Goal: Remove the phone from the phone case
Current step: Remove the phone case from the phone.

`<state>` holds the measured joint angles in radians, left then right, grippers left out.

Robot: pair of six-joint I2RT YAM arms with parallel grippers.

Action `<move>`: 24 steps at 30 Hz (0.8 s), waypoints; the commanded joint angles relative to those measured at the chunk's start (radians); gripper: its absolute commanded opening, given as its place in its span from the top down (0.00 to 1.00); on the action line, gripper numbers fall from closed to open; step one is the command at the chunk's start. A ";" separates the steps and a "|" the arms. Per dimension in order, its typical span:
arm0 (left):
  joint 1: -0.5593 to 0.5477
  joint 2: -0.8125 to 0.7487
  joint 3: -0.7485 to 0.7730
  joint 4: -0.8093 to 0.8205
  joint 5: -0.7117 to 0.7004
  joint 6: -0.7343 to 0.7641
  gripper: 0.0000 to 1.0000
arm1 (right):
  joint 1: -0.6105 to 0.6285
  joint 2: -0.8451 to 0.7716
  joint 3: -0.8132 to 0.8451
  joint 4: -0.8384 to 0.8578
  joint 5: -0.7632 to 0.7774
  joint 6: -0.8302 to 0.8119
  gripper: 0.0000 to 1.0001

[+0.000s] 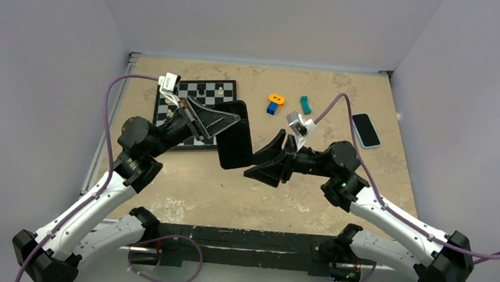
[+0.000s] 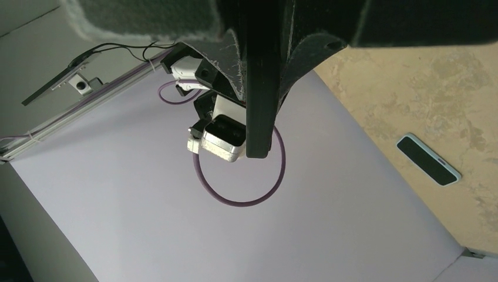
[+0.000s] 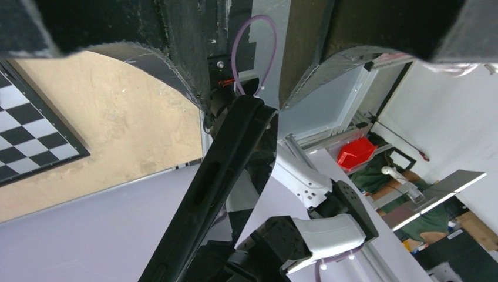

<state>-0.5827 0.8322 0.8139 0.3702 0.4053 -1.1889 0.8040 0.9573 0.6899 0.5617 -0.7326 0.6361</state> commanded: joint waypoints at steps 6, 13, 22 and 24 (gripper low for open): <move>0.004 0.006 0.008 0.199 0.067 -0.132 1.00 | -0.015 0.032 0.043 0.109 -0.007 0.023 0.64; 0.003 -0.013 -0.002 0.199 0.085 -0.145 1.00 | -0.023 0.077 0.044 0.147 0.010 0.056 0.67; 0.003 -0.003 -0.028 0.273 0.079 -0.217 1.00 | -0.100 0.151 0.043 -0.090 0.165 0.181 0.60; 0.003 -0.028 -0.024 0.189 0.042 -0.156 1.00 | -0.101 0.152 0.034 -0.113 0.135 0.156 0.58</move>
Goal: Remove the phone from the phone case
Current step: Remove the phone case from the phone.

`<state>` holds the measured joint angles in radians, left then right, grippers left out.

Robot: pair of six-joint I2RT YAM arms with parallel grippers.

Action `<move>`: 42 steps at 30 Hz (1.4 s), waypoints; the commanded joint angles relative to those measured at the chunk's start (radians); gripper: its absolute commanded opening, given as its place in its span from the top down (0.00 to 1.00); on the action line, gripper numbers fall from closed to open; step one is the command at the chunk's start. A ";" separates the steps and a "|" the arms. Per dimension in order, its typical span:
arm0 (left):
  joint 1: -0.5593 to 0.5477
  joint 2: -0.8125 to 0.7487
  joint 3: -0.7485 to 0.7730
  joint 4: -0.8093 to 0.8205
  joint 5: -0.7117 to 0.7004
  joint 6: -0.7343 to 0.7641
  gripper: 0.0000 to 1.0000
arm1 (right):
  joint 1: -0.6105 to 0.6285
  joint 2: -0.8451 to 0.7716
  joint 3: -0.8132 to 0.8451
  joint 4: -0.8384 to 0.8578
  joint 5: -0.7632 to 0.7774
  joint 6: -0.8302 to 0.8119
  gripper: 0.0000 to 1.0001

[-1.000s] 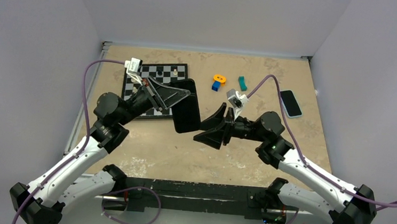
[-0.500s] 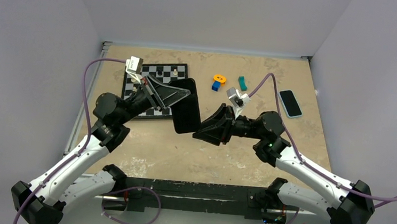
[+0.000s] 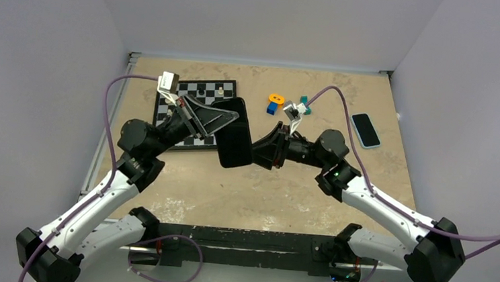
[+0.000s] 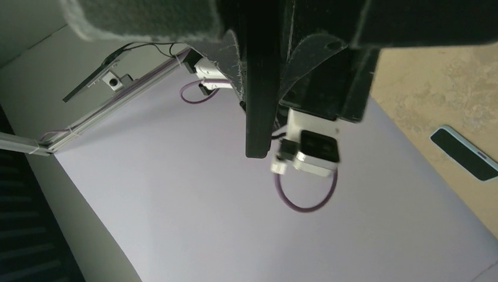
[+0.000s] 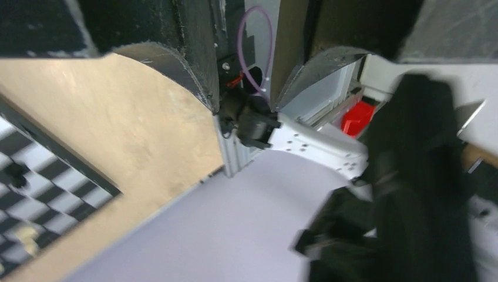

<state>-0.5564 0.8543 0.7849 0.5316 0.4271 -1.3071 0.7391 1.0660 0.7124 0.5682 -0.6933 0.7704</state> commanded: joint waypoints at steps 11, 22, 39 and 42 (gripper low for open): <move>-0.023 -0.136 0.050 -0.277 -0.204 0.206 1.00 | -0.037 -0.212 -0.009 -0.165 0.053 0.090 0.46; -0.022 -0.110 0.034 -0.242 -0.201 0.172 1.00 | -0.033 -0.134 -0.014 0.066 -0.043 0.239 0.50; -0.023 -0.073 0.014 -0.170 -0.179 0.130 1.00 | 0.005 -0.055 -0.031 0.125 -0.027 0.256 0.54; -0.023 -0.086 0.006 -0.158 -0.178 0.122 1.00 | 0.005 -0.029 -0.036 0.116 -0.017 0.249 0.53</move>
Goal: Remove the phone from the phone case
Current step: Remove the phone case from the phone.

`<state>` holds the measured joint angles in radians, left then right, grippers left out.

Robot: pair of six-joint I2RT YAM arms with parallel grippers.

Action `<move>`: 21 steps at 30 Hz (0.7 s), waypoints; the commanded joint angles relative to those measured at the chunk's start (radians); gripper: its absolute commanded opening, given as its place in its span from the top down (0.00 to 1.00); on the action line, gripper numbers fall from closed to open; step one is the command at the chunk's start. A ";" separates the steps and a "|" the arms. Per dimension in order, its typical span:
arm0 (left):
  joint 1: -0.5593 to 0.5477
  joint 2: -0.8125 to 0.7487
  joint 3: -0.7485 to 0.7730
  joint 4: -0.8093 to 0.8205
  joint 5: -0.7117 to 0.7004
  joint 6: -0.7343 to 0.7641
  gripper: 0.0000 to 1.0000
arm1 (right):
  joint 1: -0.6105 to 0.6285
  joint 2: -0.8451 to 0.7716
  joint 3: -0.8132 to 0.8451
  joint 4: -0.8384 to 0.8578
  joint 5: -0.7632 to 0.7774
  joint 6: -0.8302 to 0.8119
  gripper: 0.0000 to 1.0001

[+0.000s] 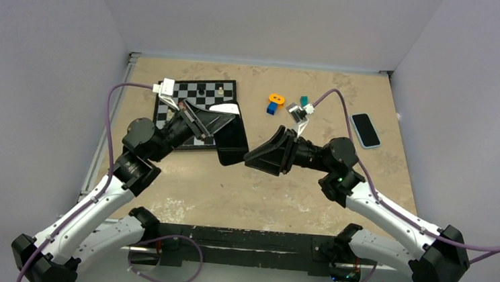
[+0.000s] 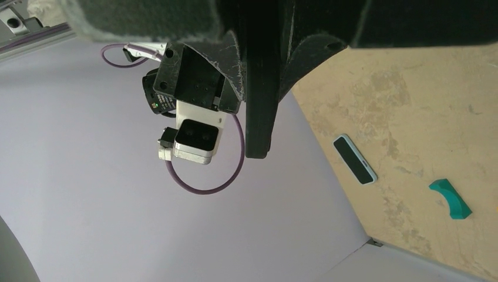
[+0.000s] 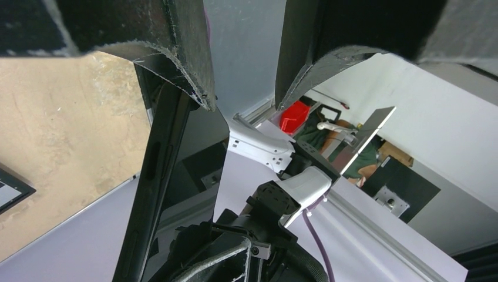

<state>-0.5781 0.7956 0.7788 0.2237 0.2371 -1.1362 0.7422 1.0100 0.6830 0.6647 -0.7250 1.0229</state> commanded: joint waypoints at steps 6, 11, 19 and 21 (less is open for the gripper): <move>-0.002 -0.059 0.011 0.103 -0.013 -0.025 1.00 | 0.003 -0.024 0.001 -0.036 0.017 -0.047 0.52; -0.001 -0.063 0.010 0.100 -0.017 -0.021 1.00 | 0.002 -0.098 -0.006 -0.133 0.068 -0.095 0.47; -0.002 -0.054 0.003 0.127 0.001 -0.041 1.00 | 0.002 -0.083 -0.006 -0.084 0.051 -0.079 0.47; 0.000 -0.048 0.002 0.134 0.008 -0.048 1.00 | 0.002 -0.071 -0.004 -0.066 0.044 -0.069 0.47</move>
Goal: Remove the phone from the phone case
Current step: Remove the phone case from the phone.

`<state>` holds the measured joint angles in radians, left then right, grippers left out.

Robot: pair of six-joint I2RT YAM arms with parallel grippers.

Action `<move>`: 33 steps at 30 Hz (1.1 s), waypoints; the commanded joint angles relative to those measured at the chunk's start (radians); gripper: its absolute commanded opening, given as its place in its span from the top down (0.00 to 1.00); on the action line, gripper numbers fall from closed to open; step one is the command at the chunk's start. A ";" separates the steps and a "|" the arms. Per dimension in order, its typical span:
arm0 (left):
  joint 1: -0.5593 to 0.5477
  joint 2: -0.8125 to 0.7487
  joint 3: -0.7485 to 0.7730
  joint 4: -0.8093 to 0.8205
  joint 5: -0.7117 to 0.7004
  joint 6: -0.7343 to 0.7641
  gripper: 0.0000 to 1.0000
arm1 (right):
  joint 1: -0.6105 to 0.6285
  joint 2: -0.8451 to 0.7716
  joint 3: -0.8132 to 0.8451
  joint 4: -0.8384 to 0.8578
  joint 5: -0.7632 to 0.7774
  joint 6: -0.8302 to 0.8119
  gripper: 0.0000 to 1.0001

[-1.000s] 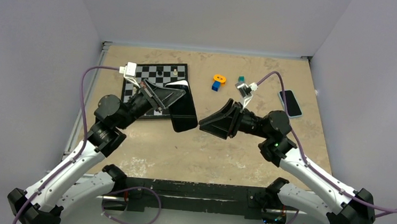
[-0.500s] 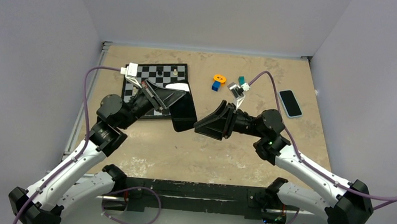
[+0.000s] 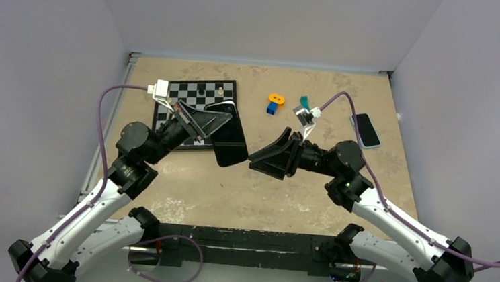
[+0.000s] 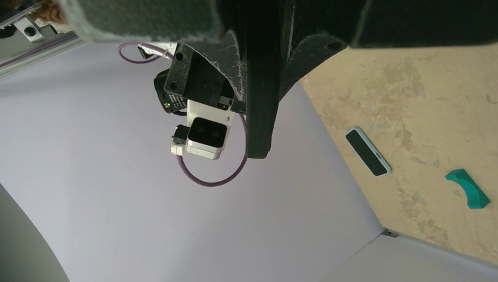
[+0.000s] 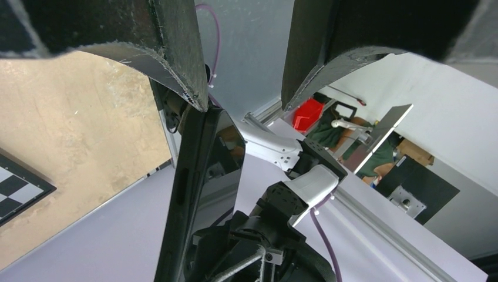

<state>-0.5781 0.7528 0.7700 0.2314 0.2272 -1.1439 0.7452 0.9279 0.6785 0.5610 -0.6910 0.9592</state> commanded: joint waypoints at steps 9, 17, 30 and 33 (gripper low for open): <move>-0.002 0.027 0.011 0.154 0.048 -0.064 1.00 | 0.000 0.031 0.004 0.068 -0.001 0.014 0.48; -0.002 0.080 0.019 0.197 0.112 -0.089 1.00 | 0.013 0.058 0.035 0.071 -0.012 0.014 0.48; -0.005 0.058 -0.005 0.166 0.090 -0.052 1.00 | 0.021 0.137 0.039 0.155 0.016 0.085 0.50; -0.005 0.016 -0.016 0.108 0.002 -0.035 1.00 | 0.030 0.121 0.017 0.145 0.012 0.073 0.49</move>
<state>-0.5613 0.8288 0.7544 0.3214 0.2790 -1.1572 0.7578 1.0538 0.6788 0.6506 -0.7319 1.0409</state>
